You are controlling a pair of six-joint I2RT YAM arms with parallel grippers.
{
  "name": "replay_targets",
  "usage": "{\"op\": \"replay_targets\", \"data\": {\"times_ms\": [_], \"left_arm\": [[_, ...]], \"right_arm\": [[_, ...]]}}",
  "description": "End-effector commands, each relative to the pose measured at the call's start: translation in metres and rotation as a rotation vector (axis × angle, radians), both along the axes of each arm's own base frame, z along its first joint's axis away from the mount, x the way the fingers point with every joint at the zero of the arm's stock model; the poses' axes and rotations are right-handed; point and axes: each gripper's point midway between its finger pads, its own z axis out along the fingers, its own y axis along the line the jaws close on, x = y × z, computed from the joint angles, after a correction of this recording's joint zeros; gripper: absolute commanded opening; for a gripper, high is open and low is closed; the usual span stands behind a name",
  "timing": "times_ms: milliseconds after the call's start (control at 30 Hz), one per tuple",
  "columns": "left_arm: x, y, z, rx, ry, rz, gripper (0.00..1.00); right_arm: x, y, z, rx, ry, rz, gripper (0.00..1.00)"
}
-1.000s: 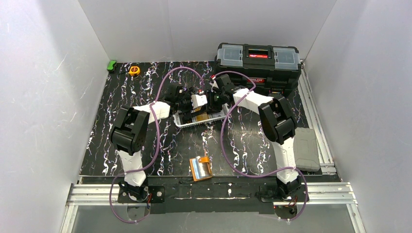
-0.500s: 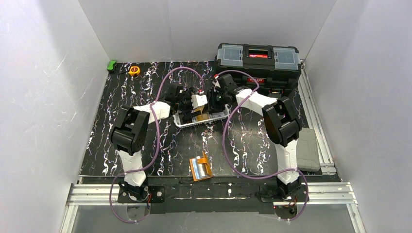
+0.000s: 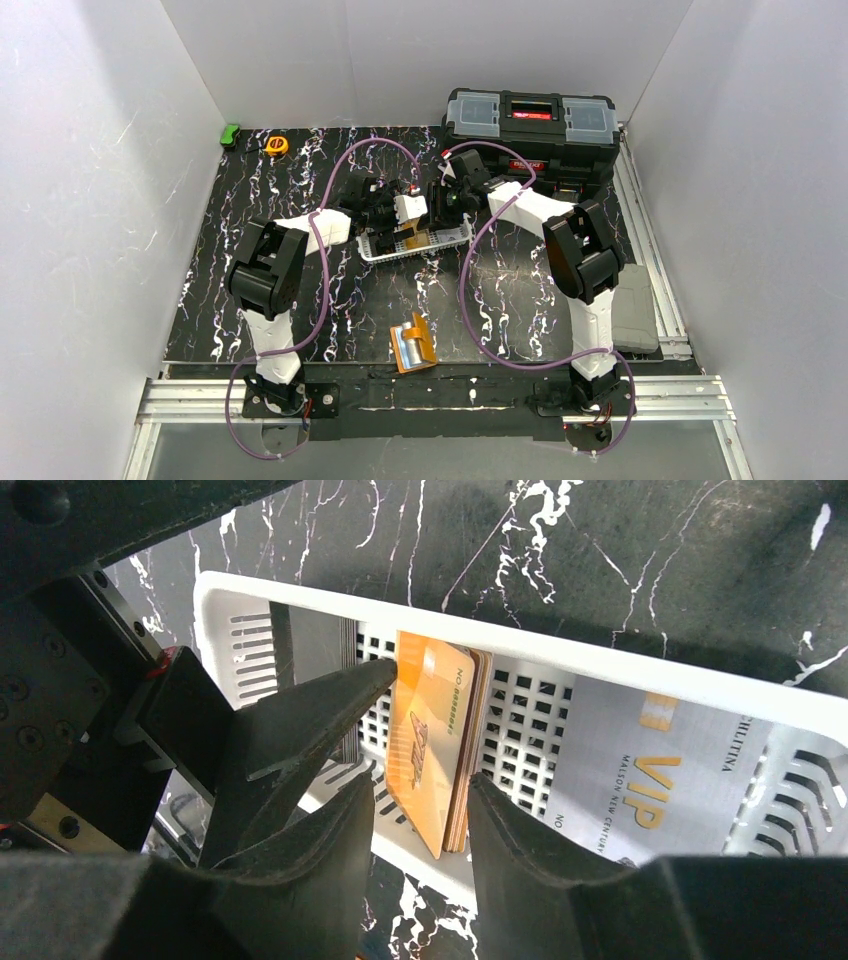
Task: Put the credit cards into the card holder
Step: Pick up the credit card from the storage box.
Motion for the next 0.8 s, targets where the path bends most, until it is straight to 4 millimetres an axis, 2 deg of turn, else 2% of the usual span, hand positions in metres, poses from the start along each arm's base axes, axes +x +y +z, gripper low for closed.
{"op": "replay_targets", "data": {"times_ms": [0, 767], "left_arm": [[-0.003, -0.009, 0.002, -0.013, 0.015, -0.024, 0.85], [-0.003, -0.011, 0.001, -0.016, 0.019, -0.025, 0.85]], "right_arm": [[0.006, 0.005, 0.013, 0.06, -0.007, 0.005, 0.46], [0.003, 0.014, 0.002, 0.097, 0.048, 0.025, 0.4]]}}
